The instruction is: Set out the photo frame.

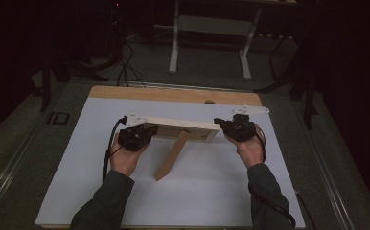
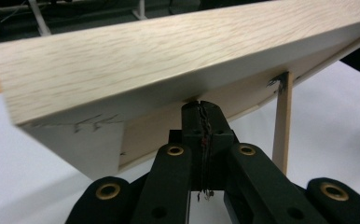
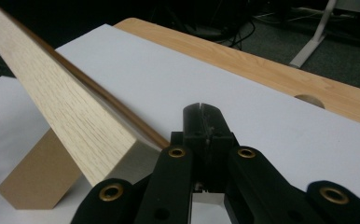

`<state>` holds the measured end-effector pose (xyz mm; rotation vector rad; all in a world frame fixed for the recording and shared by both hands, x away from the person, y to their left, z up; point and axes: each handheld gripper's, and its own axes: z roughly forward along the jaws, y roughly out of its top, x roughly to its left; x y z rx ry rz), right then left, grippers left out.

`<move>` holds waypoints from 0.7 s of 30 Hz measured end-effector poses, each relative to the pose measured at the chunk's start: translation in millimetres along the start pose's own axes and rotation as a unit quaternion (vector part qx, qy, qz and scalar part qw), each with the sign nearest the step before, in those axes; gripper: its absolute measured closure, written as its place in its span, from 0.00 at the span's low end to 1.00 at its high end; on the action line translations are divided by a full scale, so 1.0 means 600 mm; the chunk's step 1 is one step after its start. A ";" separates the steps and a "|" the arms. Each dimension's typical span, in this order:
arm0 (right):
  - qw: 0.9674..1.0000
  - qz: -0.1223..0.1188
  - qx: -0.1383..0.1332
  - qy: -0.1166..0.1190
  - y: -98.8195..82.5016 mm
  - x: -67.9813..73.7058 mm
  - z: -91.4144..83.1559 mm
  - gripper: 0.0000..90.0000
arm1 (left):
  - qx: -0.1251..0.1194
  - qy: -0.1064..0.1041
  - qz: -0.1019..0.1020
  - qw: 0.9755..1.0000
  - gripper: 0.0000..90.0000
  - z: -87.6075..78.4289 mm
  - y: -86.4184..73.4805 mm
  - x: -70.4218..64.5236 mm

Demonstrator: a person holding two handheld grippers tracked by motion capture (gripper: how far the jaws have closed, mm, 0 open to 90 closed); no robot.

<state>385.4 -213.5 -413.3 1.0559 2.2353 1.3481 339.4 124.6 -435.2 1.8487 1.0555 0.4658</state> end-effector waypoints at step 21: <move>1.000 -0.014 0.014 0.018 0.001 0.008 -0.001 1.00 | 0.004 -0.033 -0.002 0.999 1.00 0.023 0.024 -0.025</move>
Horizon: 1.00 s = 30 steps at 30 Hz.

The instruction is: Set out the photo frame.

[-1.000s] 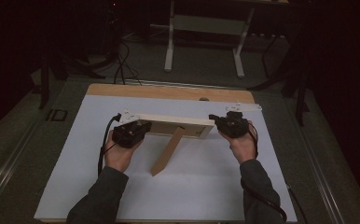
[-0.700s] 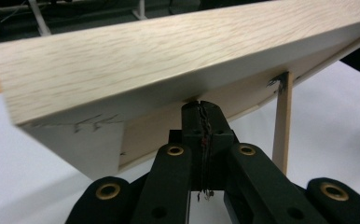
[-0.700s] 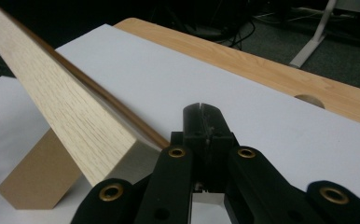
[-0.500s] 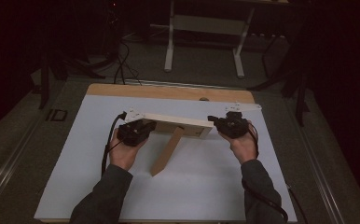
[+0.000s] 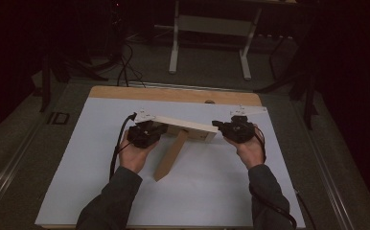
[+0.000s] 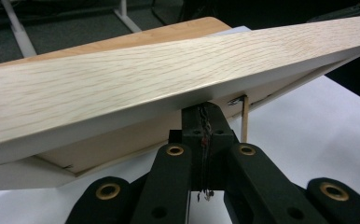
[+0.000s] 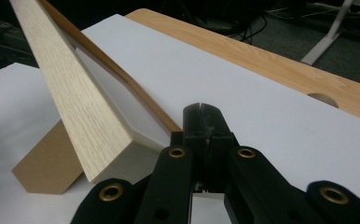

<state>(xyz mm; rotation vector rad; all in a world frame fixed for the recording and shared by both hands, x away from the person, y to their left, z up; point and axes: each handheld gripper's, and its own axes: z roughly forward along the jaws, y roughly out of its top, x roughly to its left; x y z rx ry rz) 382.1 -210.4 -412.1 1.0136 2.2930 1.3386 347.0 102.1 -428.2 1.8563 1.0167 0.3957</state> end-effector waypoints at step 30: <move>1.000 -0.011 0.008 0.007 0.003 0.010 -0.002 1.00 | 0.022 -0.021 0.012 0.999 1.00 0.045 0.016 -0.050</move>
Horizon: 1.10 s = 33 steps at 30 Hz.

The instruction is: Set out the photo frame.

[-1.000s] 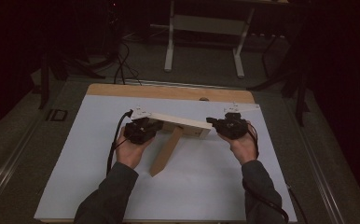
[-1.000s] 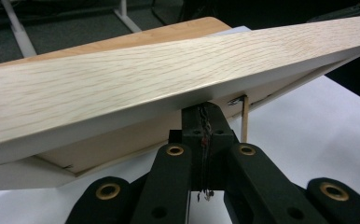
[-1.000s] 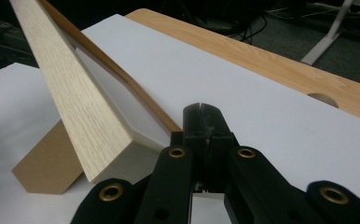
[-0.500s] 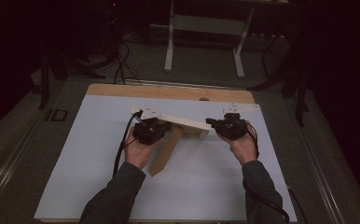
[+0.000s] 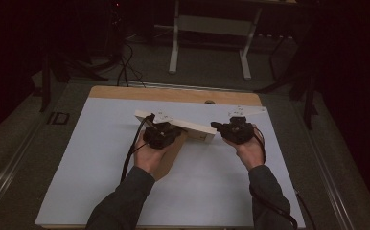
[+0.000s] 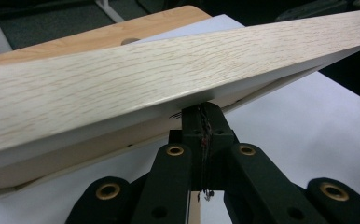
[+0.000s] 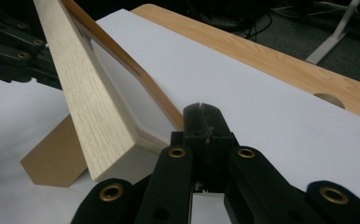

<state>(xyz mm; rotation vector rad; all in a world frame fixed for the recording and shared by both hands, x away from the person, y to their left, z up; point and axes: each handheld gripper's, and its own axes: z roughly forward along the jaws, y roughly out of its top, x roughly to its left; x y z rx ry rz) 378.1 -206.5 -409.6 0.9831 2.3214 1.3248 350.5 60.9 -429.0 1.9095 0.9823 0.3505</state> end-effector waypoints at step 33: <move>0.999 -0.015 0.008 0.042 0.004 0.013 0.000 1.00 | 0.009 -0.006 -0.003 1.000 1.00 0.014 0.012 0.002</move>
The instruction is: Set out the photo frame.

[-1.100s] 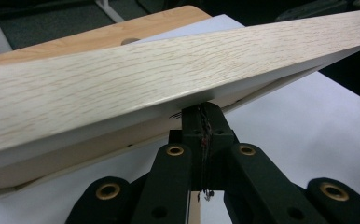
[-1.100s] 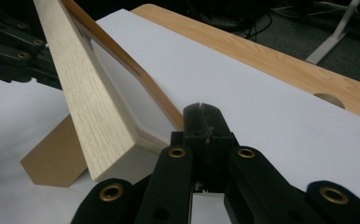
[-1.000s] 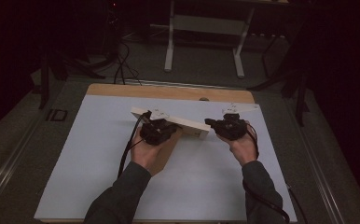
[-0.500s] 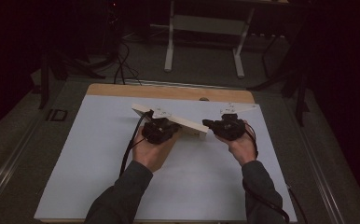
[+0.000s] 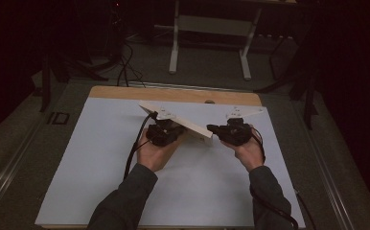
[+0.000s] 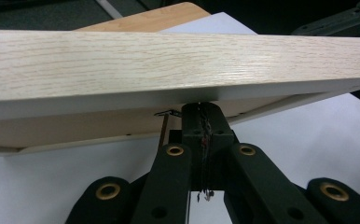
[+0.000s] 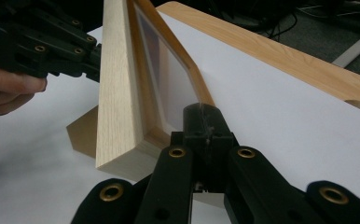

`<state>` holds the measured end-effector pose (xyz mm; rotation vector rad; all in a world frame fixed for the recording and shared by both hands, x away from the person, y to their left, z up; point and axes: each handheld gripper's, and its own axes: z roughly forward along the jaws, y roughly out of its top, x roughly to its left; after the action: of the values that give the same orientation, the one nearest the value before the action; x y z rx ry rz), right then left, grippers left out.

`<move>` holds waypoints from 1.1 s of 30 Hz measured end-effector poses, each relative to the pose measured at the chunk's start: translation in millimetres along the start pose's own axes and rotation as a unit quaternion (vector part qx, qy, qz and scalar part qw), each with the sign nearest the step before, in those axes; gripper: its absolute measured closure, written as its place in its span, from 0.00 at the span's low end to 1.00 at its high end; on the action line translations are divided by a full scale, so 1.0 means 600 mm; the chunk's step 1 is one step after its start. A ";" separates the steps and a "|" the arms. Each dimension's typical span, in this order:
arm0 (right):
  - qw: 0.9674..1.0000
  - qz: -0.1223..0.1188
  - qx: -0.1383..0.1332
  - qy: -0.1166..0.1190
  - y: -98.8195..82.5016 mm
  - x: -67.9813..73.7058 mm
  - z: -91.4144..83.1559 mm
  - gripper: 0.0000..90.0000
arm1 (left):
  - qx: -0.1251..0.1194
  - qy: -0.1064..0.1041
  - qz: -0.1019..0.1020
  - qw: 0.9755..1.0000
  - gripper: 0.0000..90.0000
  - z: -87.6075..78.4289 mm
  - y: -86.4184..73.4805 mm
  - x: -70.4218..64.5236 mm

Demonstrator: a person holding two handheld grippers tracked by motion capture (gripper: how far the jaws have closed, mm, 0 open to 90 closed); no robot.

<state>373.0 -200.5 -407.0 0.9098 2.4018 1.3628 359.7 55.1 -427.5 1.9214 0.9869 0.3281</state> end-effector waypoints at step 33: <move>0.999 -0.027 0.013 0.037 0.001 0.028 0.004 1.00 | 0.015 -0.019 0.045 0.999 1.00 0.014 0.017 0.017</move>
<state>361.3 -188.2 -406.3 0.8071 2.4850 1.3727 376.2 55.2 -425.4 1.9953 0.8866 0.3295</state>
